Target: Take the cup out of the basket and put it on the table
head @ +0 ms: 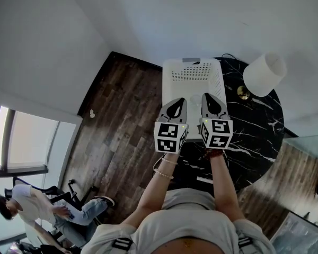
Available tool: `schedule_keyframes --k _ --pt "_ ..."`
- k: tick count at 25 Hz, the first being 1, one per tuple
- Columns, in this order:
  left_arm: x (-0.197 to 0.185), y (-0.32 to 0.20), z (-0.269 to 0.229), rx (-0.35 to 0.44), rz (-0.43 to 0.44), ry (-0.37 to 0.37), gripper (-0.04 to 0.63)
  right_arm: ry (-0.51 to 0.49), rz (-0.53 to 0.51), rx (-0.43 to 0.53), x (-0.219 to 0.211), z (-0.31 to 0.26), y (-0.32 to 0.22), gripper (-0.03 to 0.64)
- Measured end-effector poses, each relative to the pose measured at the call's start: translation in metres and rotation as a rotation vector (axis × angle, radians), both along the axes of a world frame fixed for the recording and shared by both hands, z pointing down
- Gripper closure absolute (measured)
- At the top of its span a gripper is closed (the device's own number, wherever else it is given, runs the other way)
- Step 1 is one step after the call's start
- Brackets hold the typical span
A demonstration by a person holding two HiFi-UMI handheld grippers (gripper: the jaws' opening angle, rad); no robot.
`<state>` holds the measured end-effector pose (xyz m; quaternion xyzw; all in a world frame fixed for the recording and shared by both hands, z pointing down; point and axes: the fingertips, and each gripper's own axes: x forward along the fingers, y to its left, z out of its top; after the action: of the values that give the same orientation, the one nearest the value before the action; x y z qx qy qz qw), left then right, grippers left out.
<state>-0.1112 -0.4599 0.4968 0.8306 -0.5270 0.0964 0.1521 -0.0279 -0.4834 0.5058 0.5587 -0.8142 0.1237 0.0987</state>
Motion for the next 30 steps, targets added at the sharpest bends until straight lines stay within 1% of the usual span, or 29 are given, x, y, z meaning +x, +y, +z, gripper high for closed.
schedule_keyframes --k 8,12,16,19,22,26,29,30 --pt "0.006 -0.012 0.005 -0.009 0.020 -0.006 0.589 -0.001 -0.022 -0.079 -0.004 0.017 -0.018 0.607" --pt "0.007 -0.015 0.007 -0.012 0.025 -0.012 0.589 0.008 -0.038 -0.149 -0.005 0.031 -0.024 0.607" --pt "0.004 -0.018 0.006 0.004 0.019 -0.036 0.589 0.045 -0.078 -0.234 -0.005 0.049 -0.030 0.606" --pt "0.003 -0.019 0.006 0.004 0.020 -0.027 0.589 0.076 -0.106 -0.279 -0.005 0.060 -0.034 0.606" --pt "0.003 -0.020 0.006 0.008 0.017 -0.024 0.589 0.065 -0.125 -0.313 -0.008 0.068 -0.036 0.604" --pt "0.001 -0.021 0.003 0.005 0.012 -0.008 0.589 0.073 -0.117 -0.348 -0.010 0.082 -0.036 0.602" --pt "0.000 -0.021 0.001 0.003 0.013 0.014 0.589 0.091 -0.120 -0.382 -0.011 0.095 -0.035 0.539" --pt "0.000 -0.021 0.001 0.004 0.012 0.018 0.589 0.097 -0.123 -0.391 -0.011 0.099 -0.034 0.527"
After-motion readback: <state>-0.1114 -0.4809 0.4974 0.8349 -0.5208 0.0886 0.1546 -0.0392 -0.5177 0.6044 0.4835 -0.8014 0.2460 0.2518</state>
